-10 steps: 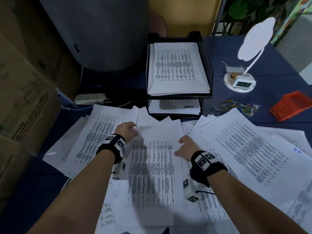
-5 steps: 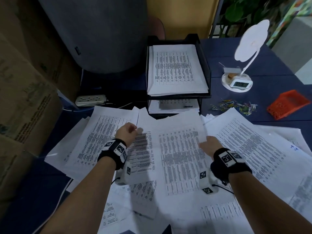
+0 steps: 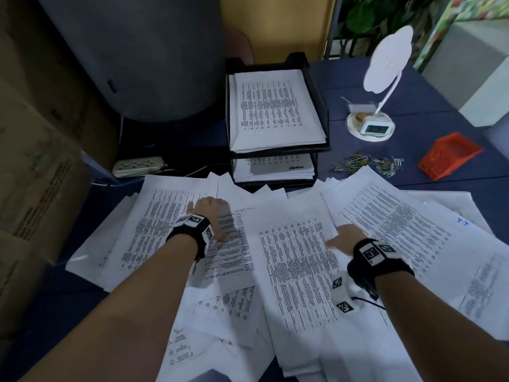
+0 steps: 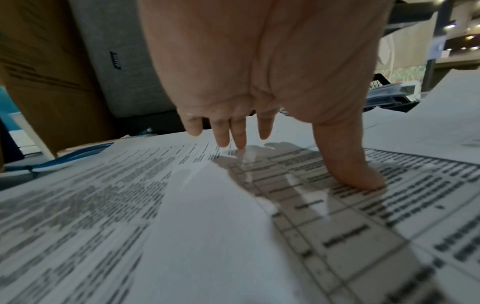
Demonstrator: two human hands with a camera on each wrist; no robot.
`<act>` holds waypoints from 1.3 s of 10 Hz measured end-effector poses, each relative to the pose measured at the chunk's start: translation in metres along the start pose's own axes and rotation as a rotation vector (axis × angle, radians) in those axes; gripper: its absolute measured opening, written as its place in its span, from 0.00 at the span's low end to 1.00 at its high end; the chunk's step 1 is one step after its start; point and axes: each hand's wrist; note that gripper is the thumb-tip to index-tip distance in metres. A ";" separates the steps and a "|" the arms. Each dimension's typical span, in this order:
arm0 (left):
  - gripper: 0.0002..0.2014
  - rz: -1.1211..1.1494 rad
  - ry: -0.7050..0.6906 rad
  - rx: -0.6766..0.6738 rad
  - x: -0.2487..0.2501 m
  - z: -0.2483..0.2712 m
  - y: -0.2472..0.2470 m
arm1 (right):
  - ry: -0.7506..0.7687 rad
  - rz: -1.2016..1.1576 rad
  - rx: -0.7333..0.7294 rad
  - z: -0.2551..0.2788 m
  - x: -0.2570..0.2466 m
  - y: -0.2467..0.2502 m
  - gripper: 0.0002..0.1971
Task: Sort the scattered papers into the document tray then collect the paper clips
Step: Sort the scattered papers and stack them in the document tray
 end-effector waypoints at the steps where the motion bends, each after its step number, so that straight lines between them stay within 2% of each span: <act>1: 0.51 0.006 -0.047 -0.073 0.004 -0.007 0.002 | -0.023 -0.020 0.005 -0.002 -0.001 0.000 0.30; 2: 0.55 -0.030 -0.064 -0.075 0.006 -0.011 0.006 | -0.046 -0.064 0.015 -0.004 -0.004 0.001 0.33; 3: 0.56 -0.131 -0.066 -0.042 0.010 -0.011 0.012 | -0.078 -0.080 0.041 -0.009 -0.006 0.001 0.28; 4: 0.41 -0.077 -0.018 -0.017 0.013 -0.013 0.013 | -0.106 -0.122 0.016 -0.017 -0.006 0.002 0.21; 5: 0.16 0.165 -0.031 0.000 0.014 -0.016 0.020 | -0.129 -0.177 -0.021 -0.021 -0.007 0.004 0.19; 6: 0.11 0.319 -0.034 0.042 0.004 -0.015 0.027 | -0.167 -0.258 -0.014 -0.021 -0.009 0.008 0.19; 7: 0.14 0.505 0.060 0.069 -0.013 -0.013 0.029 | -0.048 -0.062 -0.058 -0.009 -0.014 0.014 0.19; 8: 0.13 0.541 0.130 0.061 -0.031 -0.009 0.024 | 0.081 -0.042 -0.084 0.002 -0.016 0.020 0.20; 9: 0.17 0.352 0.222 -0.051 -0.041 -0.002 0.014 | 0.053 -0.252 0.025 0.003 -0.020 0.023 0.20; 10: 0.22 0.384 0.226 0.015 -0.038 0.007 0.009 | 0.124 -0.446 0.039 0.000 -0.024 0.021 0.19; 11: 0.25 0.848 0.133 0.038 -0.017 0.022 0.013 | 0.170 -0.673 0.066 -0.002 -0.032 0.021 0.17; 12: 0.27 1.128 0.039 -0.067 0.006 0.037 0.019 | 0.187 -0.752 0.096 -0.003 -0.038 0.027 0.16; 13: 0.19 1.212 0.009 -0.121 0.022 0.042 0.021 | 0.221 -0.741 0.204 -0.001 -0.041 0.035 0.16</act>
Point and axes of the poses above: each hand's wrist, its own z-axis away from the middle knuckle, its own y-axis out of the back of the hand, x = y × z, and after that the axes turned 8 degrees about y, right-handed
